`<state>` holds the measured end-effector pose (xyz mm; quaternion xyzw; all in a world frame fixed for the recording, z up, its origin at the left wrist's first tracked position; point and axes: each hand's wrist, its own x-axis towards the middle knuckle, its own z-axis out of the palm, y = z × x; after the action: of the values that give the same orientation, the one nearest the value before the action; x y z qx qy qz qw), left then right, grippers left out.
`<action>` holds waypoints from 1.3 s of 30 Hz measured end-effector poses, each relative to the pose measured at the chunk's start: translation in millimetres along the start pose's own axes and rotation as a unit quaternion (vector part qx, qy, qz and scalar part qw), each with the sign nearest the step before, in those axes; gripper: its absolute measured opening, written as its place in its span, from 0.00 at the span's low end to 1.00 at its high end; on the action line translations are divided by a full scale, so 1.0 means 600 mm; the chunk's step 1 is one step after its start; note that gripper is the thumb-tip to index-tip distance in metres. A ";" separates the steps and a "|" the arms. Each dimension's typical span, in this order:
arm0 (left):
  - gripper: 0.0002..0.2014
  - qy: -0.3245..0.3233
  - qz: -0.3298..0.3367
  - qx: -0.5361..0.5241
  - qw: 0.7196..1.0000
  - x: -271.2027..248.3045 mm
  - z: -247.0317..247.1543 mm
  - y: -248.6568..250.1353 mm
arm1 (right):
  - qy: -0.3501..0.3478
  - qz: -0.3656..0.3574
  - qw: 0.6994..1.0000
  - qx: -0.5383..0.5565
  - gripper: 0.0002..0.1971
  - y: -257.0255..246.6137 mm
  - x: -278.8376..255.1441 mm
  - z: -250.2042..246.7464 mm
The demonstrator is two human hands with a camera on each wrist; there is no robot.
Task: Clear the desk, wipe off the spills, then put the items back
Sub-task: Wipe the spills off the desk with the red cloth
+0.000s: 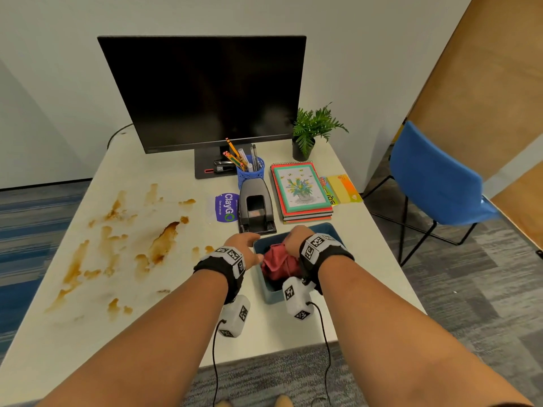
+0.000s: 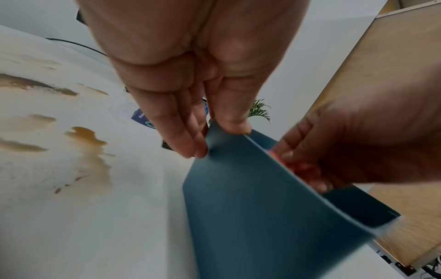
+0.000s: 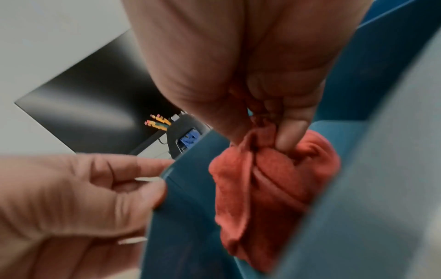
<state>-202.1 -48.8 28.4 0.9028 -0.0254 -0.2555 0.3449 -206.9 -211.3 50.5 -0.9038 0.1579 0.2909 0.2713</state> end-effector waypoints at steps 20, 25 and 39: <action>0.10 0.238 0.039 -0.310 0.920 -0.066 -0.170 0.046 | 0.071 -0.197 0.964 0.167 0.24 -0.191 -0.067 -0.091; 0.01 0.316 0.024 -0.350 0.881 -0.102 -0.202 0.032 | 0.043 -0.213 0.975 -0.053 0.18 -0.207 -0.085 -0.076; 0.19 0.374 -0.113 -0.287 0.874 -0.137 -0.252 -0.071 | 0.009 -0.243 0.970 0.003 0.09 -0.315 -0.085 -0.011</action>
<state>-206.8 94.2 133.5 0.7890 0.2823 0.0682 0.5414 -160.1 -57.2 161.6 -0.9170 -0.0630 0.2077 0.3347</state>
